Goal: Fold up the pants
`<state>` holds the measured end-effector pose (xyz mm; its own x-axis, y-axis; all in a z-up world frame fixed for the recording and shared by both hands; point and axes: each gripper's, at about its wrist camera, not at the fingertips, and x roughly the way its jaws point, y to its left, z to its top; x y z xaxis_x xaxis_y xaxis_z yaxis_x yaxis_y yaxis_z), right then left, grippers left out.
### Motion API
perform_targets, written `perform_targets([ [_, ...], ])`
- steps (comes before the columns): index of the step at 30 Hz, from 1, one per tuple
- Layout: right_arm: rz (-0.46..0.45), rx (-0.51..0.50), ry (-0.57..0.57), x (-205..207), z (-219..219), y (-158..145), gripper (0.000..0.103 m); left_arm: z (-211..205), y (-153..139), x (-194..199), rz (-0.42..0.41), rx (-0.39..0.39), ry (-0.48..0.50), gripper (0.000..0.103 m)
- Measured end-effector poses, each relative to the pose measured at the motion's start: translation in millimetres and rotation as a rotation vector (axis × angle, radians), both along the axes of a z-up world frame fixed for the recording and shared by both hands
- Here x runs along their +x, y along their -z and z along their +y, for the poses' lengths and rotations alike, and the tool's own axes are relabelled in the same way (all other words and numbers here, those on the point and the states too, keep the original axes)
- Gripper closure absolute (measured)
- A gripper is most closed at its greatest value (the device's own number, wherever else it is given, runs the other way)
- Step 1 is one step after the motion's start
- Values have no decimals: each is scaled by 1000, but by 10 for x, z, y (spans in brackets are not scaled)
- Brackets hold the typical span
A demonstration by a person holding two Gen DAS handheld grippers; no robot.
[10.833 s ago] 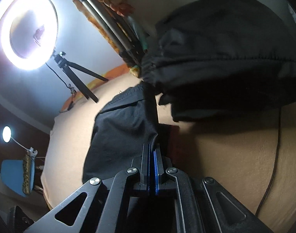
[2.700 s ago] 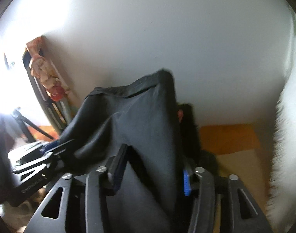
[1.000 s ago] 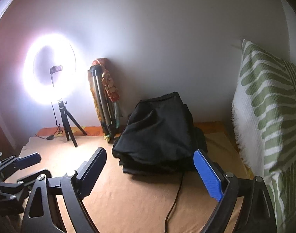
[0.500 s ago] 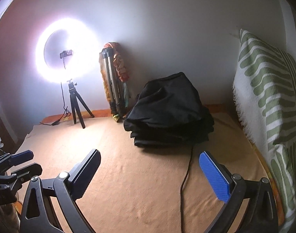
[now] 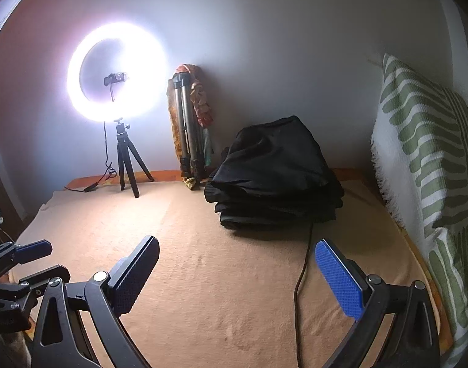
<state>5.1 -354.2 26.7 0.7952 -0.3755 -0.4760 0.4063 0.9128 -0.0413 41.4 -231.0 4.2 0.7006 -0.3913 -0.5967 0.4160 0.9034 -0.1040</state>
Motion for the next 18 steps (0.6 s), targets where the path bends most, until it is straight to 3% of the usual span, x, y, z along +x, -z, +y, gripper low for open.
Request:
perform_targets([
  [18,6,10,-2,8,9,106,0,-62,106,-19,22,24,9,33],
])
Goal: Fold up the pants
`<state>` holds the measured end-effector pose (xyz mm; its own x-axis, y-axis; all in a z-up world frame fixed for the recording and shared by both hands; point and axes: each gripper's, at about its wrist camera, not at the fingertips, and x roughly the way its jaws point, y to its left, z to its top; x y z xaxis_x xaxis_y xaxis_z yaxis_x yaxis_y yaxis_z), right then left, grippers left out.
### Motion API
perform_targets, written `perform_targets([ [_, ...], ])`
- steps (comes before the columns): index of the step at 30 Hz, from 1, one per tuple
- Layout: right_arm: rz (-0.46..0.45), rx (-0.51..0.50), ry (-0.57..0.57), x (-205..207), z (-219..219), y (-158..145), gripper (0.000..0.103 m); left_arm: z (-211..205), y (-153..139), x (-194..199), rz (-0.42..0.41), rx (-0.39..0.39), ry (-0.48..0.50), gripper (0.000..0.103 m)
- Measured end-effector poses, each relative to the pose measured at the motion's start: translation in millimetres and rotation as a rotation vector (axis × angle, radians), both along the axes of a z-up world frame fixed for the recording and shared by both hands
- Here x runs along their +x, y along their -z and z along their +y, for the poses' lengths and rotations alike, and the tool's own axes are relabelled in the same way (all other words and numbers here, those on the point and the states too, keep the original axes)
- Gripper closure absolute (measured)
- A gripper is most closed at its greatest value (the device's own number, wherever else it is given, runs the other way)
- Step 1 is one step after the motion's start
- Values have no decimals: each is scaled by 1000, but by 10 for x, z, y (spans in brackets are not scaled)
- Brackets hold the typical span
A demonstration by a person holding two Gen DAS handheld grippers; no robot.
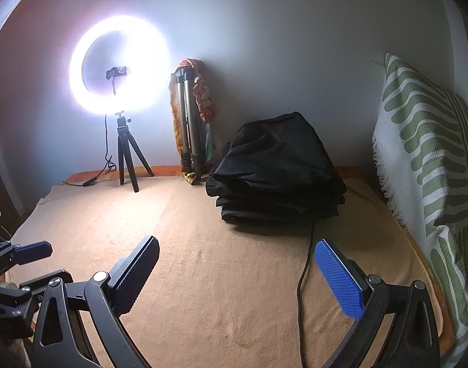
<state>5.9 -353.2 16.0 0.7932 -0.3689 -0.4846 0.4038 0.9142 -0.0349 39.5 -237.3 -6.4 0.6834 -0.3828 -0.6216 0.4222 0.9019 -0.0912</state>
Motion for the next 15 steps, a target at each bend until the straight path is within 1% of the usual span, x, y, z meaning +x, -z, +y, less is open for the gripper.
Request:
perform_targets([
  [15,-11,12,-4,-34,21,-16,0,22,-2,-6,3,-8,-7,33],
])
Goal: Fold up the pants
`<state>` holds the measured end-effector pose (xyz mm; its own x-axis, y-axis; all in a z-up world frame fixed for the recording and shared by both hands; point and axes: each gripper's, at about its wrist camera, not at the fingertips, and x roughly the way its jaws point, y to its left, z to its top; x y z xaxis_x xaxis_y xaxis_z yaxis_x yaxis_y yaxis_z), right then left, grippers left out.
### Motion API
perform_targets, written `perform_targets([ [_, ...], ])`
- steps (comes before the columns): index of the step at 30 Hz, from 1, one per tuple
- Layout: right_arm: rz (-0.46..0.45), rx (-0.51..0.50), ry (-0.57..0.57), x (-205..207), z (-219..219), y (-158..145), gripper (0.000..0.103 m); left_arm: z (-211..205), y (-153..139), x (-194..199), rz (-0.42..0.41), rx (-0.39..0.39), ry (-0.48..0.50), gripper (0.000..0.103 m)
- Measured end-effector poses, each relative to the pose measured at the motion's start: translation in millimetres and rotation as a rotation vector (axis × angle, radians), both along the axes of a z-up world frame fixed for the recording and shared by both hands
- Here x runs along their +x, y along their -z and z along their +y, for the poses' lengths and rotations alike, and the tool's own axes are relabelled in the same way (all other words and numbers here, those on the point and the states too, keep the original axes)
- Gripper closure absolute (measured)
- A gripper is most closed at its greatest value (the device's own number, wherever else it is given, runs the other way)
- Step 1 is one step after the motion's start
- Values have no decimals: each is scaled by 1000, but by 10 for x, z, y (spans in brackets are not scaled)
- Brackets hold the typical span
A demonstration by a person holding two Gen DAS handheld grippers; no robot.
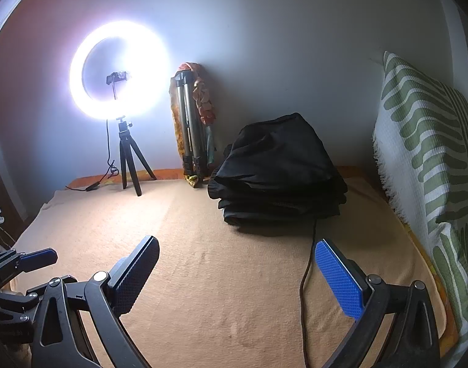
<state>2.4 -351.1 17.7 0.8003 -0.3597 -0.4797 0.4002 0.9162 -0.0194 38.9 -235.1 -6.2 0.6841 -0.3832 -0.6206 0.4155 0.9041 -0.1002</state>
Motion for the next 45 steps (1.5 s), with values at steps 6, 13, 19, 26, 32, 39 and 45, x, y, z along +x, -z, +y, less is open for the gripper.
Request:
perform_targets([
  [6,2,-1,-5,5,20,0,0,0,-6,-12,-1,-2,1,33],
  [13,3,0,-7,13,27,1,0,-7,-12,-19,1,-4,4,33],
  [19,3,-3,-6,18,25,5,0,-12,-23,-23,-4,-5,5,33],
  [26,3,-2,-6,18,22,7,0,-13,-22,-26,-3,-4,5,33],
  [32,0,1,-4,18,19,14,0,-22,-20,-32,0,-6,6,33],
  [39,1,1,-4,5,23,15,0,-25,-2,-24,4,-6,10,33],
  [45,2,4,-3,5,25,18,0,-21,0,-21,4,-10,6,33],
])
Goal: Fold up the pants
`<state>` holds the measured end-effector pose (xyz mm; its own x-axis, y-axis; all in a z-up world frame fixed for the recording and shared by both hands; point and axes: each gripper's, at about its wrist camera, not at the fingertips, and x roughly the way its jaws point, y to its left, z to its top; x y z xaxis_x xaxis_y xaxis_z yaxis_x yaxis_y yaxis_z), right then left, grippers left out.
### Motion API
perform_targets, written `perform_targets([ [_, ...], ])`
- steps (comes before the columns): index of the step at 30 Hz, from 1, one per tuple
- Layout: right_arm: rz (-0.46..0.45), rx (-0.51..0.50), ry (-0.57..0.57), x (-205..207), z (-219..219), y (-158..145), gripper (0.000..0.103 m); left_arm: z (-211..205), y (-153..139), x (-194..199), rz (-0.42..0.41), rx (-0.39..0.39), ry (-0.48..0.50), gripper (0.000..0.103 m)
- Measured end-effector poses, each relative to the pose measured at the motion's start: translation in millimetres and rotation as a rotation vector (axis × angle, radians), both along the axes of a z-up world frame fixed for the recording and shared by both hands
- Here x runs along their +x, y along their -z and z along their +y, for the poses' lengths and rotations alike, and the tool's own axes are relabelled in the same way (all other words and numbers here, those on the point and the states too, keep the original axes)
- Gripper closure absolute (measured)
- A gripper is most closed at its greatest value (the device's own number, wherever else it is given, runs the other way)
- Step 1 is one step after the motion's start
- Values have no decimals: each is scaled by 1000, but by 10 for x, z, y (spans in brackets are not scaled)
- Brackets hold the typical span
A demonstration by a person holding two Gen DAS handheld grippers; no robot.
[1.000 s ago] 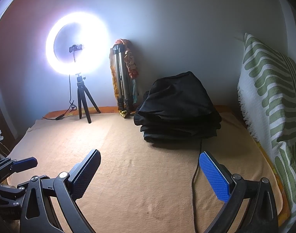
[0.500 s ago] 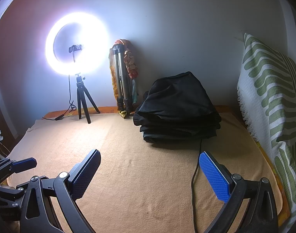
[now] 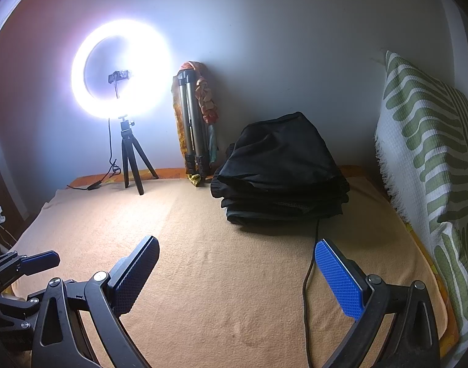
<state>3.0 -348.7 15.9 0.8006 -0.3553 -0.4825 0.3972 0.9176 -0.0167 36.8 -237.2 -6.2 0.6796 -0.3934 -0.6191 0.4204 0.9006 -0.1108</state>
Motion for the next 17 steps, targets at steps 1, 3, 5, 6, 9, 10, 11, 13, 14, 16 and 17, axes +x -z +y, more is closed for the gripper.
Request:
perform_targets([
  [1,0,-1,0,2,-2,-2,0,1,0,-1,0,-1,0,33],
  [3,0,-2,0,1,-2,-1,0,1,-1,-1,0,0,0,33],
  [5,0,-1,0,0,-1,-1,0,3,-3,-2,0,1,1,33],
  [6,0,-1,0,0,0,-1,0,3,-5,-2,-1,1,0,33],
  [9,0,-1,1,-2,2,-1,0,4,-5,-4,-1,0,0,33],
  [10,0,-1,1,-3,3,-2,0,4,-7,-7,-7,0,0,33],
  [11,0,-1,1,-3,4,-1,0,1,-10,-17,-11,0,0,33],
  [13,2,1,-1,1,5,3,0,-2,-13,-24,-15,1,2,33],
  [14,3,1,-2,3,7,6,0,-5,-12,-25,-13,1,3,33],
  [16,6,2,-5,15,13,16,0,-3,-9,-22,-8,0,2,33],
  [17,7,2,-7,20,14,18,0,-4,-8,-20,-5,1,0,33],
])
